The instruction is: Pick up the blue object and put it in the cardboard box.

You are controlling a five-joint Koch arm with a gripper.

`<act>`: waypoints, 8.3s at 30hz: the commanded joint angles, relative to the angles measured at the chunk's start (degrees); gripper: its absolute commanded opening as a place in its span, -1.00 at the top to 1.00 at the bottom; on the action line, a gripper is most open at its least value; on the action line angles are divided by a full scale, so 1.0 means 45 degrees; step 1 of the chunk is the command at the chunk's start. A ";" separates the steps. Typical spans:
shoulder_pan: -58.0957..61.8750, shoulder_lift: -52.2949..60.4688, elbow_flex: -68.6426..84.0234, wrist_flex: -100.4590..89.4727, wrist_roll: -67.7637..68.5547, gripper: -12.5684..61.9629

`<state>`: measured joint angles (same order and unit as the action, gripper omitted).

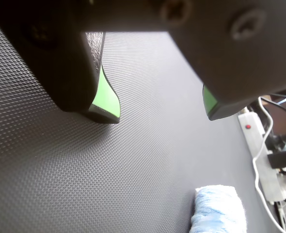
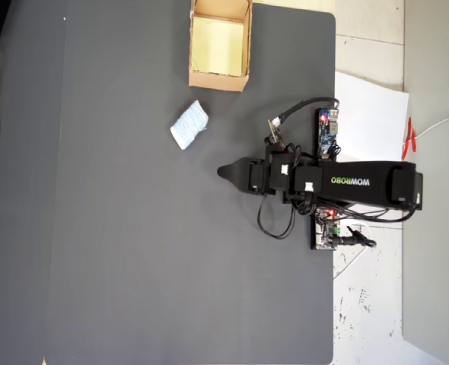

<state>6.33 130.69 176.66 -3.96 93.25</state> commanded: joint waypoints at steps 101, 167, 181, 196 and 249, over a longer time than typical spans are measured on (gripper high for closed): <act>-0.0137 0.1094 0.0254 -0.0723 -0.0781 -0.25; 0.2969 -1.0469 -1.3398 0.3730 -0.5117 0.66; 0.3535 -0.5781 -1.0469 0.0586 -0.3047 0.65; 0.6816 -0.4043 -1.0312 0.0430 -0.3086 0.65; 0.1172 0.0332 -0.5723 0.0215 -0.0391 -0.25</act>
<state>13.18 129.29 152.40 3.25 88.77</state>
